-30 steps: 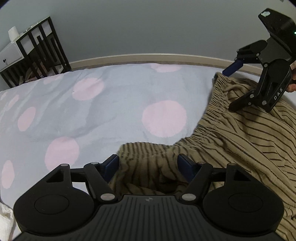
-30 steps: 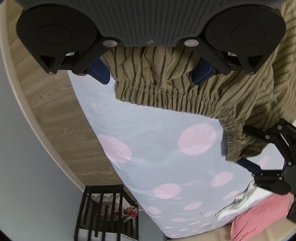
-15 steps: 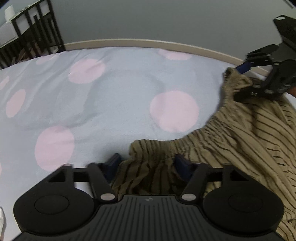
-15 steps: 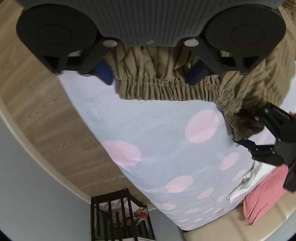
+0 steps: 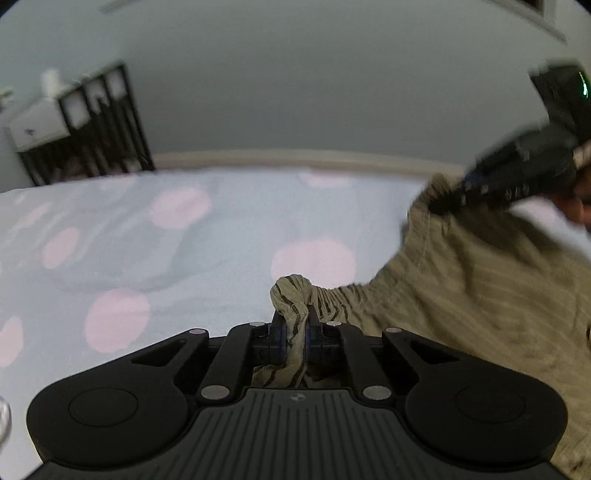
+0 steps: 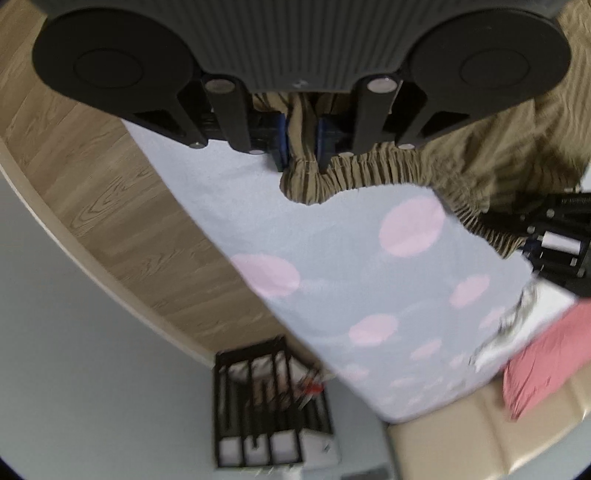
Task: Fold clothes
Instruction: 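Grasp the elastic waistband with the left gripper while the right gripper grasps it too, then lift the waistband with both grippers, holding the trousers up off the bed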
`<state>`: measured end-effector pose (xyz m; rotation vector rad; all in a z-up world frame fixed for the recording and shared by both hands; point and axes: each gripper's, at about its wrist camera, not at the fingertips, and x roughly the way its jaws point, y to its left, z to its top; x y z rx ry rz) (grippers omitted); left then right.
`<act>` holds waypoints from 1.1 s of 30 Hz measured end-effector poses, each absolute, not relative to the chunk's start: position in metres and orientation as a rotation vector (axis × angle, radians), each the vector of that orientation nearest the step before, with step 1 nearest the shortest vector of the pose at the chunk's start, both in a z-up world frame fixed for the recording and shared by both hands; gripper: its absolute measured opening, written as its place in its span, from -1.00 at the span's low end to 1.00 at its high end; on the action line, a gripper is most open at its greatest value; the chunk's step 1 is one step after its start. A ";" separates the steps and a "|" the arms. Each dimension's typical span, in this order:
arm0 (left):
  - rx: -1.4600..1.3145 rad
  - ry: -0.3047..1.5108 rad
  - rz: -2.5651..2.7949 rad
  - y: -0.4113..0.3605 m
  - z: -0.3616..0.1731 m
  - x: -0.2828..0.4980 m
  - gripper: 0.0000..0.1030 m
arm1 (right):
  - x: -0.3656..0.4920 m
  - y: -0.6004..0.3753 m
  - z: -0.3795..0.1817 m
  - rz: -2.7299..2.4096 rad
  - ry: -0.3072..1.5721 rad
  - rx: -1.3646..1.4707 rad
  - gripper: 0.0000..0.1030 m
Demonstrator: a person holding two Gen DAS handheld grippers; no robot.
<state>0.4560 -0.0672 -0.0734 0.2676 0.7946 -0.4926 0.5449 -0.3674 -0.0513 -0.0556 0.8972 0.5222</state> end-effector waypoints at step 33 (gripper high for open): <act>0.040 0.225 0.131 0.021 0.221 0.025 -0.86 | 0.185 -0.281 0.245 0.627 0.228 0.265 -0.71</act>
